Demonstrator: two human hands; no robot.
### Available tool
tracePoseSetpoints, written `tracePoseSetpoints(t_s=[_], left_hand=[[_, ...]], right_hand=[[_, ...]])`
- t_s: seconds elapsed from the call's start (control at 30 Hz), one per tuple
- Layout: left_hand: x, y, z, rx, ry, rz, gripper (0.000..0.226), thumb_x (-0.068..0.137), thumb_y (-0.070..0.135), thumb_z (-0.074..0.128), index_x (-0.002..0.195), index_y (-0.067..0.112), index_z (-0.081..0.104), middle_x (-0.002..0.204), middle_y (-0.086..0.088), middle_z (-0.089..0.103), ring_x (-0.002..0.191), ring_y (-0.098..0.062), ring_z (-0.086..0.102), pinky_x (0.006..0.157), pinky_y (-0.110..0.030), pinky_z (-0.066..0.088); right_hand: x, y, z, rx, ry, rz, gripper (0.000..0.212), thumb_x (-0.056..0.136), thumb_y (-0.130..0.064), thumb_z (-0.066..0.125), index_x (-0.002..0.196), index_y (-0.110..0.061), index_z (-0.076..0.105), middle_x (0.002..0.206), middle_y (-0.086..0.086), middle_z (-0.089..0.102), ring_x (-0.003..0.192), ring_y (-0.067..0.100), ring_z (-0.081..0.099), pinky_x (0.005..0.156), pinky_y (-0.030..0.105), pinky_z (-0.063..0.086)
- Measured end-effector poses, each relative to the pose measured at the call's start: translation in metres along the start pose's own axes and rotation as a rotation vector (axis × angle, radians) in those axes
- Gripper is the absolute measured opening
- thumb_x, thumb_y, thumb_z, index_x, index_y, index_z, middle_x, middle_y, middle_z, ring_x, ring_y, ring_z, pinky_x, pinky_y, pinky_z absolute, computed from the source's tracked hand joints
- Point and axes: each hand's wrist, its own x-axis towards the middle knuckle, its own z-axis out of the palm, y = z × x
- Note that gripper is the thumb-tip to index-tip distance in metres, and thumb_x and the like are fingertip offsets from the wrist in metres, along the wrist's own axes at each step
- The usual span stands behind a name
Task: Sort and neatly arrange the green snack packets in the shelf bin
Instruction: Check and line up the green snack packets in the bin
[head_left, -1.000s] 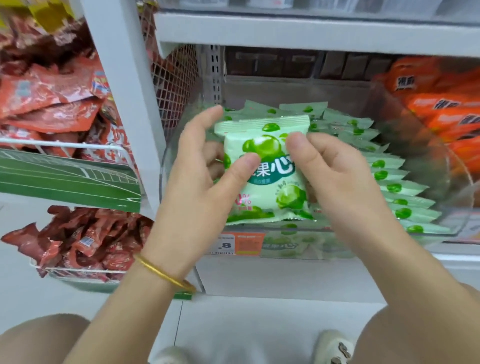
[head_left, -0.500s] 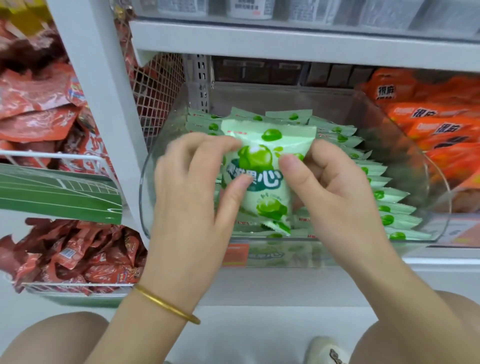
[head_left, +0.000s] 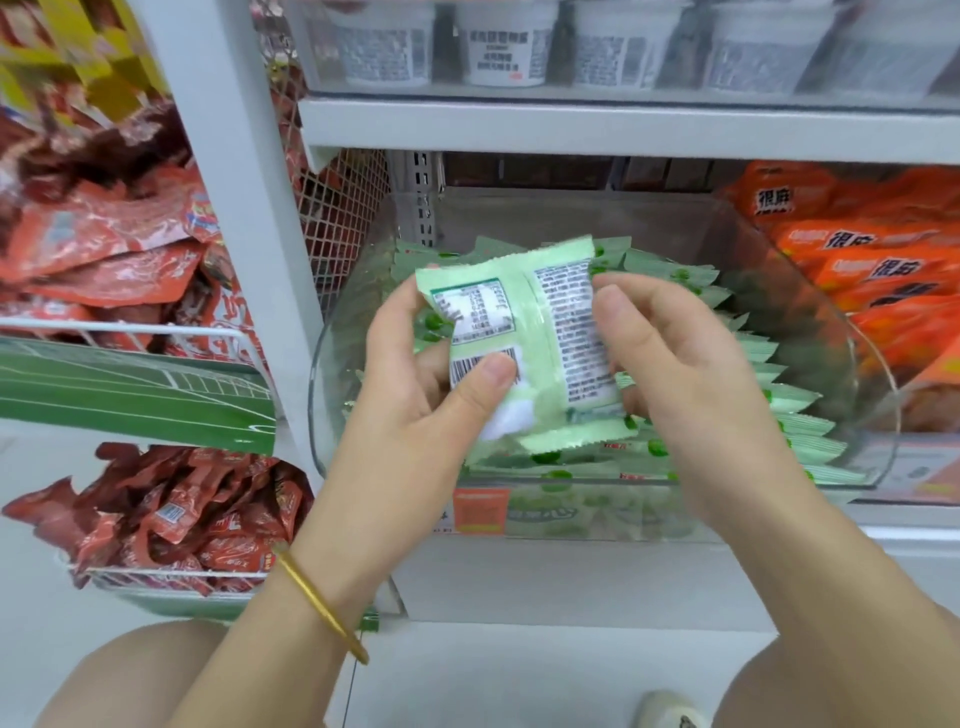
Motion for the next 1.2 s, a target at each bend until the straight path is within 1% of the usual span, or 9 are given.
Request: tracePoseSetpoints(t_s=[0.13,0.23,0.37,0.5,0.67,0.87,1.0,1.1,1.2], left_hand=[[-0.002,-0.009,0.002,0.033,-0.025,0.059,0.063,0.091,0.014,0.053,0.136,0.04,0.018,0.113,0.002,0.068,0.099,-0.011,0.066,0.079,-0.021,0.053],[-0.001,-0.014,0.001,0.134,-0.083,0.127,0.053,0.091,0.013,0.047,0.133,0.039,0.027,0.119,0.001,0.062,0.099,-0.012,0.064,0.082,-0.023,0.051],[-0.001,-0.013,0.001,0.194,-0.141,0.105,0.04,0.091,0.022,0.048,0.129,0.032,0.04,0.127,0.001,0.053,0.108,-0.007,0.056,0.089,-0.021,0.046],[-0.002,-0.01,0.0,0.146,-0.16,0.071,0.05,0.083,0.014,0.06,0.125,0.035,0.043,0.12,0.008,0.057,0.099,-0.006,0.06,0.079,-0.019,0.05],[0.0,-0.008,-0.003,0.163,-0.177,0.07,0.054,0.082,0.009,0.059,0.126,0.035,0.042,0.132,0.001,0.051,0.117,-0.016,0.055,0.096,-0.04,0.049],[0.0,-0.004,-0.009,0.193,-0.207,0.071,0.057,0.082,0.006,0.056,0.128,0.033,0.037,0.134,0.008,0.045,0.122,-0.009,0.05,0.1,-0.036,0.046],[-0.002,-0.007,-0.014,0.302,-0.11,0.123,0.054,0.08,0.018,0.064,0.122,0.043,0.04,0.132,0.008,0.043,0.112,-0.02,0.057,0.091,-0.045,0.051],[-0.002,-0.009,-0.017,0.678,0.059,0.246,0.057,0.078,0.034,0.066,0.129,0.042,0.043,0.12,0.013,0.035,0.113,-0.003,0.043,0.1,-0.033,0.042],[-0.003,-0.006,-0.016,0.717,0.095,0.258,0.061,0.081,0.042,0.057,0.139,0.031,0.04,0.113,0.013,0.031,0.105,0.0,0.039,0.097,-0.02,0.038]], right_hand=[[-0.001,0.001,0.005,-0.002,-0.098,-0.002,0.042,0.079,-0.051,0.056,0.096,-0.015,0.067,0.092,0.009,0.071,0.086,0.028,0.065,0.073,0.039,0.052],[0.001,0.006,0.007,-0.019,-0.079,-0.026,0.038,0.082,-0.047,0.06,0.094,-0.011,0.066,0.09,0.02,0.067,0.077,0.038,0.06,0.064,0.046,0.049],[0.003,0.009,0.005,0.004,-0.066,-0.034,0.032,0.082,-0.04,0.057,0.092,-0.012,0.067,0.084,0.017,0.068,0.064,0.028,0.056,0.055,0.037,0.045],[0.001,0.01,0.003,0.094,-0.11,-0.016,0.028,0.084,-0.036,0.059,0.094,-0.011,0.067,0.084,0.014,0.07,0.069,0.019,0.061,0.059,0.037,0.049],[0.0,0.009,0.0,0.166,-0.165,0.007,0.029,0.088,-0.034,0.058,0.1,-0.008,0.064,0.086,0.004,0.07,0.072,0.01,0.062,0.061,0.023,0.049],[0.0,0.008,0.0,0.232,-0.218,0.01,0.027,0.086,-0.027,0.051,0.099,-0.006,0.061,0.085,0.003,0.067,0.073,0.011,0.061,0.061,0.024,0.051],[-0.001,0.005,-0.002,0.227,-0.221,0.018,0.023,0.084,-0.027,0.056,0.099,-0.01,0.062,0.091,0.005,0.07,0.081,0.018,0.064,0.071,0.04,0.053],[-0.002,0.002,-0.002,0.197,-0.202,0.011,0.02,0.08,-0.028,0.068,0.098,-0.02,0.062,0.091,-0.001,0.068,0.081,0.013,0.064,0.067,0.038,0.051],[-0.005,-0.001,0.005,0.294,-0.268,-0.002,0.015,0.085,-0.029,0.06,0.099,-0.022,0.061,0.089,-0.008,0.066,0.076,0.009,0.065,0.059,0.026,0.054]])
